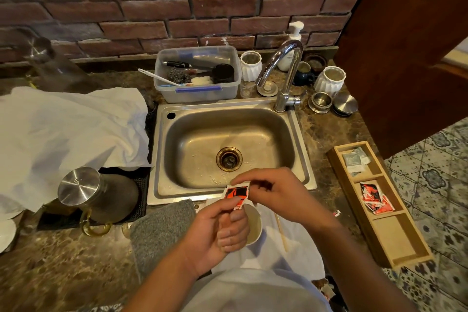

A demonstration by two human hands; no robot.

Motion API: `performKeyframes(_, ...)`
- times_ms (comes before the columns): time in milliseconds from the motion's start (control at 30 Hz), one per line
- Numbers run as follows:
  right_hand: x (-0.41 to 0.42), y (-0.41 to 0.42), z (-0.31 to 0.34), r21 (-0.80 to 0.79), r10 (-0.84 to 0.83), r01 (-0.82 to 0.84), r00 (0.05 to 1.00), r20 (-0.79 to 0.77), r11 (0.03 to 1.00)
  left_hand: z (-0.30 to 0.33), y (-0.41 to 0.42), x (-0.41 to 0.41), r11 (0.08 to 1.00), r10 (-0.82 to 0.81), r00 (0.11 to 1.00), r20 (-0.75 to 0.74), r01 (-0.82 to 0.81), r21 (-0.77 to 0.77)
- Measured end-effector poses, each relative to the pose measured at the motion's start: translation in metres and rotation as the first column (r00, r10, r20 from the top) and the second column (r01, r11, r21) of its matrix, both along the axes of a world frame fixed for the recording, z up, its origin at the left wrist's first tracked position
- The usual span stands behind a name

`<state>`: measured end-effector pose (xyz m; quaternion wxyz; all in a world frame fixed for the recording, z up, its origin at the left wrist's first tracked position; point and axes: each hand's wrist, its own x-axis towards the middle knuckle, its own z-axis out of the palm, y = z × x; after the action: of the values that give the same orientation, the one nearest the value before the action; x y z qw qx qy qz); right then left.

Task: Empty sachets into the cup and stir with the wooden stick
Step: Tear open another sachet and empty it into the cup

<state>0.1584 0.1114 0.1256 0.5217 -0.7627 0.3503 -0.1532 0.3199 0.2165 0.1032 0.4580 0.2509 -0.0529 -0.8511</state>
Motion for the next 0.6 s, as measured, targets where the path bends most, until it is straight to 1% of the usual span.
performKeyframes(133, 0.000, -0.002, -0.001, -0.040, 0.001, -0.003, 0.999, -0.049, 0.999, -0.001, 0.006, 0.001, 0.999, -0.031, 1.000, -0.004, 0.031, -0.018)
performKeyframes(233, -0.002, -0.001, 0.000, -0.046, 0.044, -0.047, 0.997, -0.063, 0.998, -0.002, 0.008, 0.001, 0.998, -0.048, 0.999, -0.007, 0.048, -0.027)
performKeyframes(300, -0.004, 0.000, 0.000, -0.049, 0.053, -0.056, 0.996, -0.066, 0.997, 0.000, 0.007, 0.002, 0.998, -0.061, 0.998, 0.019, 0.061, -0.028)
performKeyframes(367, -0.005, 0.000, 0.000, -0.047, 0.049, -0.053, 0.996, -0.072, 0.997, 0.002, 0.006, 0.004, 0.996, -0.087, 0.988, 0.127, 0.091, -0.027)
performKeyframes(433, -0.007, 0.001, 0.000, -0.033, 0.035, -0.037, 0.998, -0.062, 0.999, 0.004, 0.004, 0.005, 0.994, -0.094, 0.954, 0.284, 0.104, -0.019)
performKeyframes(533, -0.011, 0.003, 0.001, -0.002, 0.000, 0.000, 1.000, -0.020, 1.000, 0.008, 0.005, 0.008, 0.998, -0.050, 0.840, 0.541, 0.068, -0.013)
performKeyframes(600, -0.014, 0.005, 0.000, 0.017, -0.021, 0.021, 1.000, 0.011, 1.000, 0.010, 0.007, 0.010, 0.998, 0.012, 0.743, 0.669, 0.035, -0.057)
